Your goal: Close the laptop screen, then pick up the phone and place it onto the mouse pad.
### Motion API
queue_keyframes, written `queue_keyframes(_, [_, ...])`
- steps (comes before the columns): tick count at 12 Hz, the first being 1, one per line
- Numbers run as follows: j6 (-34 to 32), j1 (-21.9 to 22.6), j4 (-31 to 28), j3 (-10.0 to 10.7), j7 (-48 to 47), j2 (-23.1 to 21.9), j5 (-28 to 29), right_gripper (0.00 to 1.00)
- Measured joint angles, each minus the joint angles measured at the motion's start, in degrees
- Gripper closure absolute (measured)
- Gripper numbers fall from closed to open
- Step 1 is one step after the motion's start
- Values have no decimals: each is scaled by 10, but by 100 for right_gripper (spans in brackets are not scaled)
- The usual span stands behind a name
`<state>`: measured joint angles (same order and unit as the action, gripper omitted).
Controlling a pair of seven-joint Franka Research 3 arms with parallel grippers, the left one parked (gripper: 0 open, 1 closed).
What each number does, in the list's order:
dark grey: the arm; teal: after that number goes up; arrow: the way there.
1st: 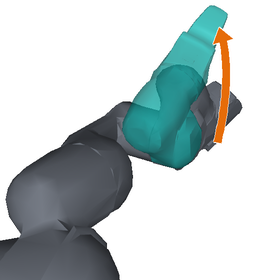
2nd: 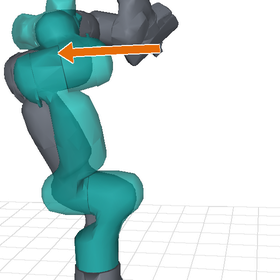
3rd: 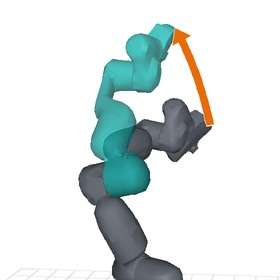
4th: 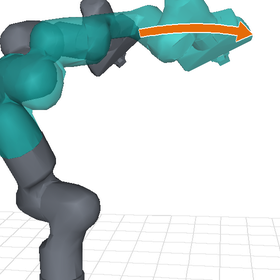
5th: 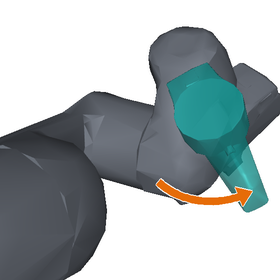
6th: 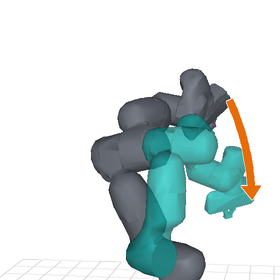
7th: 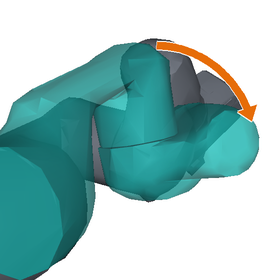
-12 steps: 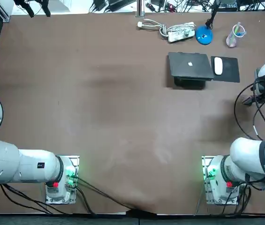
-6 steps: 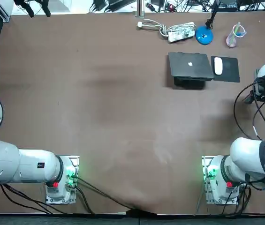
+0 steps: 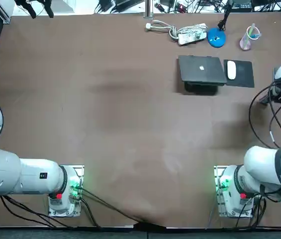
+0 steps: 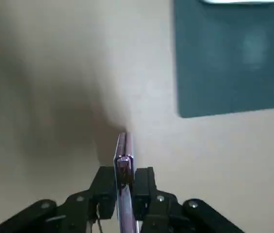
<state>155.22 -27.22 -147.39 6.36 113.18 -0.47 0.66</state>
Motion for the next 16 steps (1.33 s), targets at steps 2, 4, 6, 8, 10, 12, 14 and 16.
queue_keyframes(2, [-21, 27, 38, -4, -46, -5, 0, 79])
queue_keyframes(4, [-28, 69, 69, -7, -80, 0, 1, 79])
queue_keyframes(6, [-30, 100, 97, -10, -99, 19, 5, 79])
queue_keyframes(8, [-27, 116, 124, -11, -102, 51, 29, 79])
queue_keyframes(10, [-10, 131, 149, -12, -102, 86, 50, 79])
queue_keyframes(12, [29, 141, 165, -12, -102, 120, 59, 79])
queue_keyframes(14, [61, 147, 177, -12, -102, 149, 60, 79])
queue_keyframes(16, [70, 148, 194, -15, -104, 171, 60, 79])
